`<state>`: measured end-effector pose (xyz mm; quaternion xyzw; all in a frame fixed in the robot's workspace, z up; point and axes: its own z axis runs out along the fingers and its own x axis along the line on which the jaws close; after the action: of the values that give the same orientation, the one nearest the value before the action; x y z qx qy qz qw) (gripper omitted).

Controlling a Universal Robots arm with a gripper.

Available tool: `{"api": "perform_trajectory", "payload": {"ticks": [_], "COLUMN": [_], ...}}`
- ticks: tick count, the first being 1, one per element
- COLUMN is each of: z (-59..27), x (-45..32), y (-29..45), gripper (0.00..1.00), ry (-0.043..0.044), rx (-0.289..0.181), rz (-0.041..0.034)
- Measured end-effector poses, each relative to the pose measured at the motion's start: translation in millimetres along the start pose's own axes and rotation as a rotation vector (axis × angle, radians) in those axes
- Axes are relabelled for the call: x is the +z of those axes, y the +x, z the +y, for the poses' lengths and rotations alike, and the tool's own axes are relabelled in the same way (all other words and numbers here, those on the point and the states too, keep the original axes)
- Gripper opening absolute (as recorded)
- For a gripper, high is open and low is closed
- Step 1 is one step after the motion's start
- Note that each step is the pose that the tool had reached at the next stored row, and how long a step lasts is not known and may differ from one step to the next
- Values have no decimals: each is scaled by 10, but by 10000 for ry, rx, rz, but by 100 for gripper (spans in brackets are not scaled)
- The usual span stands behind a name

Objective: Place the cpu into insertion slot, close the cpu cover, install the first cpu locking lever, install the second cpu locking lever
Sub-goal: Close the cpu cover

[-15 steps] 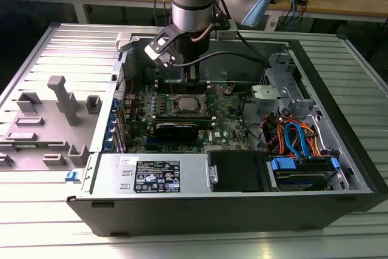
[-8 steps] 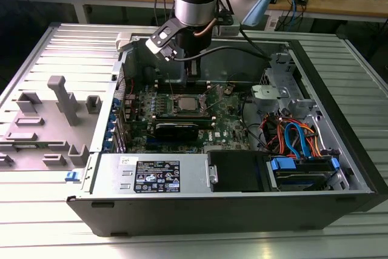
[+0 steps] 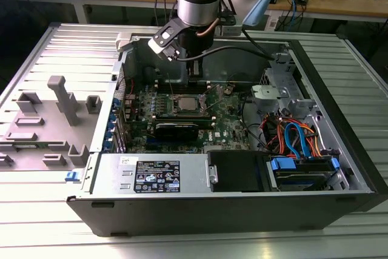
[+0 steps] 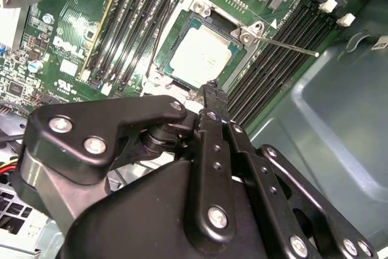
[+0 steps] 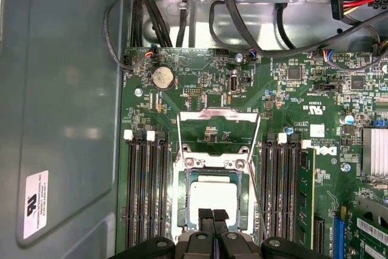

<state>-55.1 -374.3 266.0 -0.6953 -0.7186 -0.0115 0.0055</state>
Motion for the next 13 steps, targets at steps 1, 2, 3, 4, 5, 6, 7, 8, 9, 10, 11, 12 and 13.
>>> {"api": "perform_trajectory", "payload": {"ticks": [1, 2, 3, 4, 5, 6, 7, 8, 9, 10, 11, 12, 13], "z": [1, 3, 7, 22, 45, 79, 96, 111, 124, 160, 194, 212, 243], "x": [0, 0, 0, 0, 1, 1, 1, 1, 1, 2, 2, 2, 3], "y": [0, 0, 0, 0, -1, -3, -3, -4, -4, -5, -6, -7, -9], "gripper": [11, 11, 11, 11, 11, 11, 11, 11, 11, 11, 11, 11, 11], "ry": [0, 0, 0, 0, 0, 1, 0, 1, 0, 0, -1, 0, 1], "rx": [-1, 0, -2, -1, -1, -1, -1, -1, 0, 1, -1, -1, 0], "rz": [0, 0, 0, -1, 1, 0, 0, -1, 0, 1, 0, 0, 0]}}
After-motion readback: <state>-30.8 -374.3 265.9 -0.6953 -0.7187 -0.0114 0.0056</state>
